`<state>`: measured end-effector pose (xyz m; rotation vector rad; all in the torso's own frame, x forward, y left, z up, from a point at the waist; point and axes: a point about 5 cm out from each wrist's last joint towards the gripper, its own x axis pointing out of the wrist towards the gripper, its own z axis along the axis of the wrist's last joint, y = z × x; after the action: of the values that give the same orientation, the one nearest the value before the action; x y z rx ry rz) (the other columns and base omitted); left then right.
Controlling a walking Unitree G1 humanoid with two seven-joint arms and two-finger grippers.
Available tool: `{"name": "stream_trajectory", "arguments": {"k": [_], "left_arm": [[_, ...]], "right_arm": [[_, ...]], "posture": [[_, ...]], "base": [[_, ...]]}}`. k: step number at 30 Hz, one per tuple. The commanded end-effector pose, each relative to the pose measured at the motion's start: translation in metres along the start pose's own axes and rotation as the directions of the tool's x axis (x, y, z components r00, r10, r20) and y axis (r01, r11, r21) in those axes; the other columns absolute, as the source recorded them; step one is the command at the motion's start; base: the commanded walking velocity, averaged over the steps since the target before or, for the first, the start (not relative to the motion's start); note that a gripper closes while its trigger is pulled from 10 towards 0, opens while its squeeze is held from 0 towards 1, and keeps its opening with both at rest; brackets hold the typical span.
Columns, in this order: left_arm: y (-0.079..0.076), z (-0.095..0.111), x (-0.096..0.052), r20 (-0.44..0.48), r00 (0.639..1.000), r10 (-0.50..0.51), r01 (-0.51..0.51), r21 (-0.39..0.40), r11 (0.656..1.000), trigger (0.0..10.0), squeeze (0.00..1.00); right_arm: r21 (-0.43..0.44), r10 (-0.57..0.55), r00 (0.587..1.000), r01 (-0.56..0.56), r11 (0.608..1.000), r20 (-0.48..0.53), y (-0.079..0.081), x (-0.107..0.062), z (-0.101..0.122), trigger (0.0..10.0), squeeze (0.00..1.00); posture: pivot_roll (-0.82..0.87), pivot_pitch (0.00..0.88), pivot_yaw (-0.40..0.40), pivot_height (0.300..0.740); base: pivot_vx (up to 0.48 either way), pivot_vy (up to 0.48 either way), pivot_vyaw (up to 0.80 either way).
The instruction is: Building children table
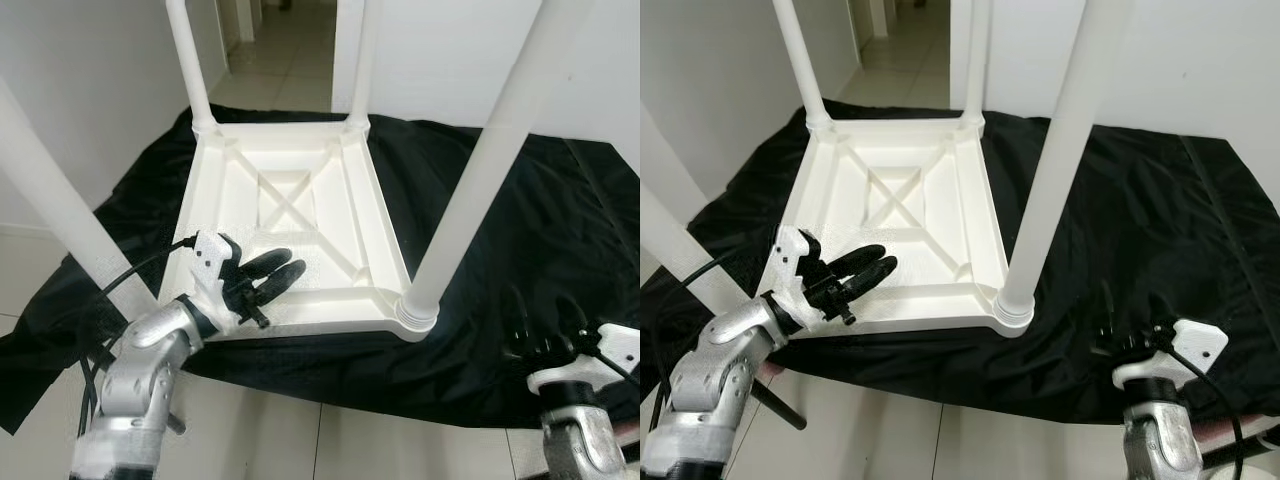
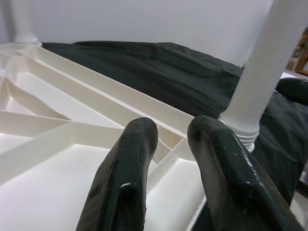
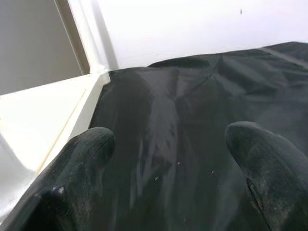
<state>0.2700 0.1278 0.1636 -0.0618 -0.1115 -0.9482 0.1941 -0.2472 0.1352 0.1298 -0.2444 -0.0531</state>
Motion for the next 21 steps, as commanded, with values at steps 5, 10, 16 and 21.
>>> {"name": "stream_trajectory", "arguments": {"k": [5,10,16,21], "left_arm": [[-0.025,-0.001,0.006,-0.030,0.999,-0.032,0.032,0.015,0.999,10.0,0.00],[-0.041,-0.006,0.008,-0.064,0.997,-0.051,0.050,-0.009,0.999,10.0,0.00],[-0.051,-0.004,0.007,-0.079,0.995,-0.065,0.063,-0.036,0.997,10.0,0.00],[-0.054,-0.009,0.005,-0.101,0.995,-0.020,0.014,-0.056,0.998,10.0,0.00]], "right_arm": [[0.019,0.247,0.962,-0.246,0.969,-0.116,0.007,-0.012,0.004,10.0,0.00],[0.019,0.418,0.893,-0.421,0.907,-0.166,0.017,-0.012,0.012,10.0,0.00],[0.007,0.550,0.808,-0.562,0.827,-0.212,0.025,-0.002,0.013,10.0,0.00],[-0.011,0.586,0.780,-0.603,0.798,-0.220,0.023,0.014,0.014,10.0,0.00]], "posture": [[-0.06,0.008,0.005,0.740],[-0.05,0.009,-0.005,0.740],[-0.01,0.021,-0.028,0.740],[0.01,0.023,-0.049,0.740]], "base": [[0.000,0.000,0.00],[0.000,0.000,0.00],[0.000,0.000,0.00],[0.000,0.000,0.00]]}}
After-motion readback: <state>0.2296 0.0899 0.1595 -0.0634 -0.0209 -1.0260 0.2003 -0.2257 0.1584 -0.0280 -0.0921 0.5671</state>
